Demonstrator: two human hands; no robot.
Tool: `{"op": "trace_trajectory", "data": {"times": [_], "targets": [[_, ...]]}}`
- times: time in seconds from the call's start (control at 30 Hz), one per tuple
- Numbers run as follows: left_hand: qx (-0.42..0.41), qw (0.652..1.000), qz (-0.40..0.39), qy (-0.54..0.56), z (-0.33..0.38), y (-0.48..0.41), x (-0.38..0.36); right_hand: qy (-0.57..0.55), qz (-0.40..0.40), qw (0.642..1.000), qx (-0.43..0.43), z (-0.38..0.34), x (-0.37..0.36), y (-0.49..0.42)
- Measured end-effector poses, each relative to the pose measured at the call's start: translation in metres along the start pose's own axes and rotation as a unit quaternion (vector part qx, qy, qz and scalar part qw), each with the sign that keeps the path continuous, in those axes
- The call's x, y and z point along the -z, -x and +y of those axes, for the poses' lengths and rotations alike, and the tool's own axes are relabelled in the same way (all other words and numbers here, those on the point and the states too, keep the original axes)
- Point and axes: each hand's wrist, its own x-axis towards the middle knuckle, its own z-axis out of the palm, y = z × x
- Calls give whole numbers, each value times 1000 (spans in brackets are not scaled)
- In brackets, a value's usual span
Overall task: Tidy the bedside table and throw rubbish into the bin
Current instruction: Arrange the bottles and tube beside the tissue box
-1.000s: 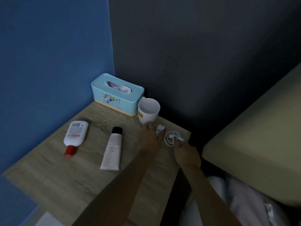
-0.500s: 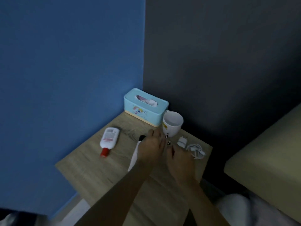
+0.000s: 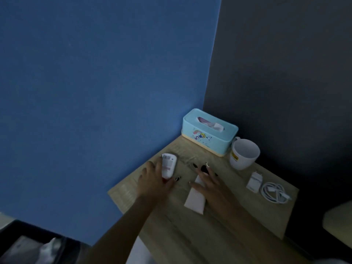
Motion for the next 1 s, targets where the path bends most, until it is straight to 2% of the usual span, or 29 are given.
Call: {"op": "trace_trajectory", "data": {"times": [0.03, 0.07, 0.13, 0.23, 0.33, 0.4, 0.47, 0.53, 0.67, 0.77, 1.0], "targets": [[1, 1000, -2, 5, 1, -1, -6, -18, 9, 1000, -9, 1, 0, 1], [0, 1000, 1, 9, 3, -1, -10, 11, 34, 999, -8, 3, -1, 2], [7, 1000, 5, 18, 7, -3, -13, 60, 15, 998, 22, 8, -4, 2], [10, 1000, -8, 21, 12, -3, -10, 59, 68, 995, 38, 12, -11, 3], [-18, 999, 18, 41, 13, -8, 0, -85, 132, 987, -40, 5, -10, 2], [-40, 998, 41, 31, 17, -18, 10, -140, 175, 971, -77, 3, -3, -6], [-50, 997, 54, 26, 25, -31, 23, -229, 211, 937, -157, 2, 7, -20], [-52, 994, 59, 77, 35, -43, 35, -315, 236, 894, -212, 4, 17, -33], [-62, 982, 41, 174, 55, -72, 39, -426, 267, 827, -252, 10, 20, -52], [-76, 973, 47, 214, 61, -95, 33, -466, 306, 784, -271, 15, 16, -65], [-110, 961, 61, 245, 66, -131, 20, -473, 370, 750, -277, 10, 4, -91]]}}
